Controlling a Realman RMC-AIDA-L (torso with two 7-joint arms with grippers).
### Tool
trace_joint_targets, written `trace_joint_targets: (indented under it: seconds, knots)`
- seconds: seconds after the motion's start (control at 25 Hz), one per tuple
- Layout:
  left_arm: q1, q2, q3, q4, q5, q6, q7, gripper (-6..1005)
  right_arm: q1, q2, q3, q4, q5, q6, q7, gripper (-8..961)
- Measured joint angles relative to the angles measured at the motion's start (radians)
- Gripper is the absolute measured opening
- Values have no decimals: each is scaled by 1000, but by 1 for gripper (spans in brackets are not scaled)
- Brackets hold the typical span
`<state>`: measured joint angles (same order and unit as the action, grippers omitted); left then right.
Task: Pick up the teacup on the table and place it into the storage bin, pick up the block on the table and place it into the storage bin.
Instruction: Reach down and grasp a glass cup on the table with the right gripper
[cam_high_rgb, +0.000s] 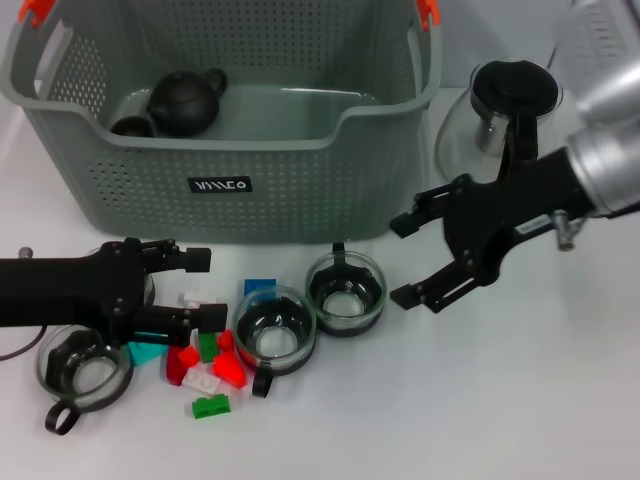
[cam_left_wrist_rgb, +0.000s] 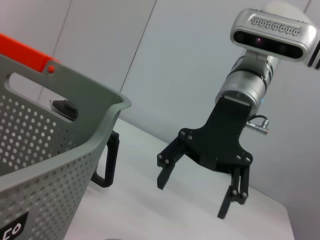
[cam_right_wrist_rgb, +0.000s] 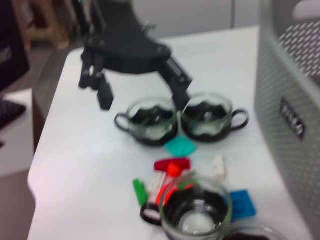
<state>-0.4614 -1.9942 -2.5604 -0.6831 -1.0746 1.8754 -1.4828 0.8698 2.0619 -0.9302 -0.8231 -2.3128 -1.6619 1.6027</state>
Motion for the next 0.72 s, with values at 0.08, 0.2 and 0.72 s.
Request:
trace_joint_targets:
  seconds: [0.08, 0.2, 0.72]
  knots:
    - [1, -2, 0, 1, 1, -1, -1, 946, 31, 13, -37, -22, -43, -8, 41, 945]
    - [3, -4, 0, 1, 3, -4, -2, 946, 71, 29, -101, -38, -92, -10, 95, 945]
    - [29, -10, -5, 3, 4, -21, 3, 946, 121, 46, -362, -35, -94, 112, 199, 945]
